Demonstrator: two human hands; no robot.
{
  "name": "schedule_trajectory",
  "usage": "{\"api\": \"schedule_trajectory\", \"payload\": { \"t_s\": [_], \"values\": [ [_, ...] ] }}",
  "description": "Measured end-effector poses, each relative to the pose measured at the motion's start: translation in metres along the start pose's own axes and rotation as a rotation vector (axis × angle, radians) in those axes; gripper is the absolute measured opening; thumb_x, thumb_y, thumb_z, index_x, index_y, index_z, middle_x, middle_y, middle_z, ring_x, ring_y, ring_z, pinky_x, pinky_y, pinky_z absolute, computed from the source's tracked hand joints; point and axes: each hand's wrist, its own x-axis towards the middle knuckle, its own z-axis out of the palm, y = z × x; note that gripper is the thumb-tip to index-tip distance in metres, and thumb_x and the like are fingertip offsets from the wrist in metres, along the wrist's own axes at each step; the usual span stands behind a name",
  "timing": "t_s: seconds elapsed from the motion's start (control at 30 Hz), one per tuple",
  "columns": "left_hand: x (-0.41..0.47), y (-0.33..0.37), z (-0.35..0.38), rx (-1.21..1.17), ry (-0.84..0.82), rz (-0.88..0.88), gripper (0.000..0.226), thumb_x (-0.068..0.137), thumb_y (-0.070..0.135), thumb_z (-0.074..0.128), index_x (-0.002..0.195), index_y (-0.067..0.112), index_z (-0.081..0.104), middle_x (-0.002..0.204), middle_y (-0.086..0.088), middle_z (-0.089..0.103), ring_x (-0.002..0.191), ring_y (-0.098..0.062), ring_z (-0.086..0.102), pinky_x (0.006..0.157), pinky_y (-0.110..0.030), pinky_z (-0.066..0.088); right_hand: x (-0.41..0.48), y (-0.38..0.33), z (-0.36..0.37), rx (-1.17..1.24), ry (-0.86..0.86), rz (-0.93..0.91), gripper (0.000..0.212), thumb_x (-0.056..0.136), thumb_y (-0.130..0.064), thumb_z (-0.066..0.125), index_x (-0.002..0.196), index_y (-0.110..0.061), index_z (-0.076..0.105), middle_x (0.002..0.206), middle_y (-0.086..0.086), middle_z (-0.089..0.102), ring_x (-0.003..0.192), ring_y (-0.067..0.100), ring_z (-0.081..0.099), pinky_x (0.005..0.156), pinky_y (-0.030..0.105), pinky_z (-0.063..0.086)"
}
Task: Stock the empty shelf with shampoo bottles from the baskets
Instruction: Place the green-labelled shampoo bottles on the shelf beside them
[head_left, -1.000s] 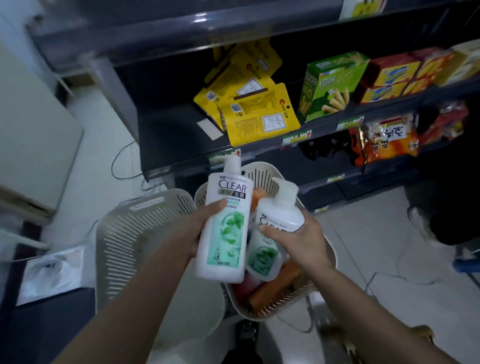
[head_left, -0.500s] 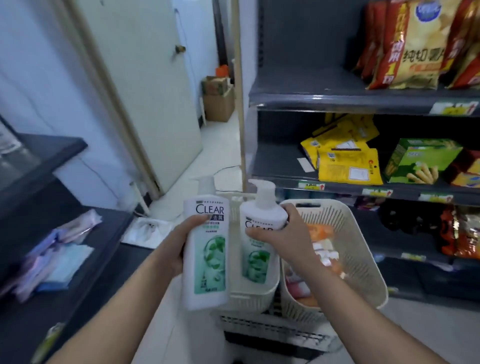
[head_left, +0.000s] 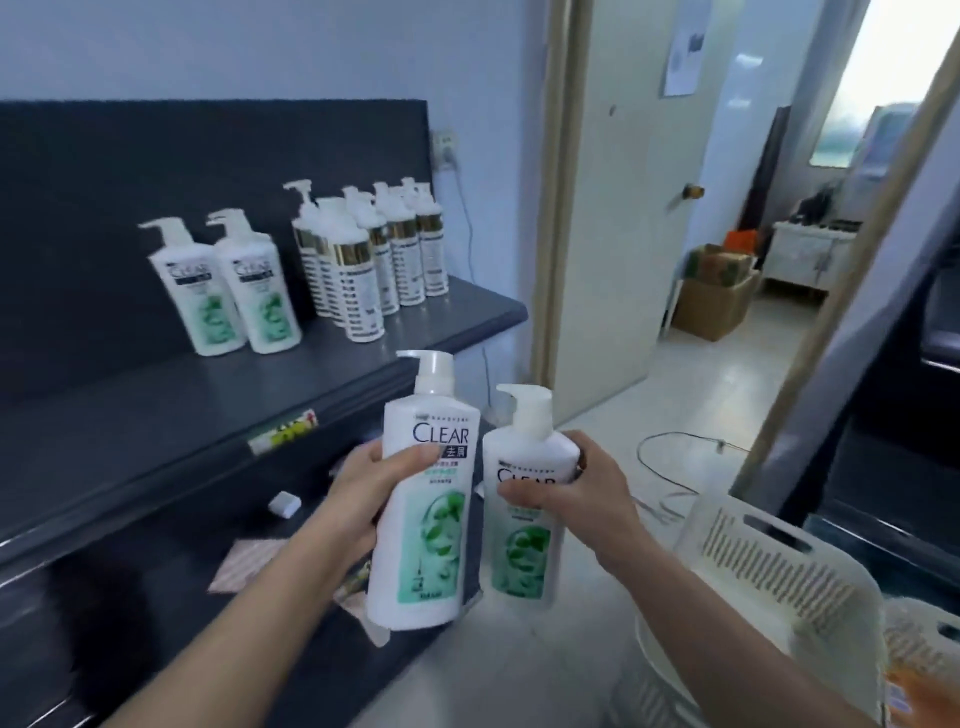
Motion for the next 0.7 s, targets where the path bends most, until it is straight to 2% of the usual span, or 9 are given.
{"api": "schedule_trajectory", "payload": {
  "t_s": [0.1, 0.23, 0.33, 0.43, 0.57, 0.7],
  "values": [
    [0.008, 0.024, -0.049, 0.009, 0.122, 0.063, 0.035, 0.071, 0.016, 0.078, 0.101, -0.001, 0.068, 0.090, -0.021, 0.074, 0.071, -0.029, 0.073, 0.057, -0.034, 0.058, 0.027, -0.025, 0.050, -0.030, -0.082, -0.060, 0.065, 0.037, -0.044, 0.093, 0.095, -0.030, 0.066, 0.091, -0.006, 0.075, 0.086, 0.015, 0.072, 0.081, 0.046, 0.060],
    [0.019, 0.055, -0.106, 0.035, 0.218, 0.161, 0.046, 0.059, 0.021, 0.081, 0.099, 0.002, 0.069, 0.092, -0.020, 0.074, 0.076, -0.031, 0.073, 0.064, -0.039, 0.060, 0.055, -0.061, 0.107, -0.016, -0.182, -0.138, 0.059, 0.045, -0.035, 0.096, 0.095, -0.030, 0.064, 0.093, -0.004, 0.075, 0.087, 0.018, 0.072, 0.079, 0.046, 0.060],
    [0.024, 0.076, -0.143, 0.040, 0.267, 0.231, 0.053, 0.054, 0.023, 0.084, 0.101, 0.003, 0.069, 0.095, -0.020, 0.074, 0.082, -0.036, 0.073, 0.072, -0.045, 0.060, 0.075, -0.088, 0.143, 0.014, -0.252, -0.191, 0.054, 0.053, -0.025, 0.097, 0.097, -0.028, 0.064, 0.094, -0.004, 0.075, 0.088, 0.016, 0.072, 0.076, 0.038, 0.061],
    [0.030, 0.095, -0.173, -0.005, 0.336, 0.292, 0.042, 0.059, 0.010, 0.083, 0.098, 0.004, 0.069, 0.093, -0.018, 0.075, 0.077, -0.030, 0.073, 0.066, -0.040, 0.061, 0.095, -0.115, 0.174, 0.056, -0.317, -0.224, 0.052, 0.056, -0.020, 0.096, 0.096, -0.028, 0.063, 0.093, -0.006, 0.075, 0.088, 0.013, 0.072, 0.069, 0.029, 0.058],
    [0.047, 0.114, -0.204, -0.048, 0.411, 0.380, 0.036, 0.062, 0.012, 0.079, 0.096, 0.009, 0.069, 0.093, -0.013, 0.076, 0.076, -0.025, 0.073, 0.065, -0.037, 0.061, 0.125, -0.145, 0.206, 0.092, -0.384, -0.254, 0.056, 0.055, -0.019, 0.096, 0.100, -0.027, 0.065, 0.097, -0.004, 0.075, 0.090, 0.016, 0.073, 0.075, 0.039, 0.061],
    [0.072, 0.129, -0.228, -0.046, 0.440, 0.444, 0.032, 0.066, 0.012, 0.076, 0.097, 0.012, 0.068, 0.094, -0.009, 0.076, 0.079, -0.023, 0.074, 0.067, -0.035, 0.061, 0.160, -0.168, 0.229, 0.131, -0.451, -0.312, 0.054, 0.057, -0.015, 0.094, 0.100, -0.029, 0.066, 0.097, -0.005, 0.077, 0.091, 0.014, 0.073, 0.081, 0.038, 0.060]
  ]
}}
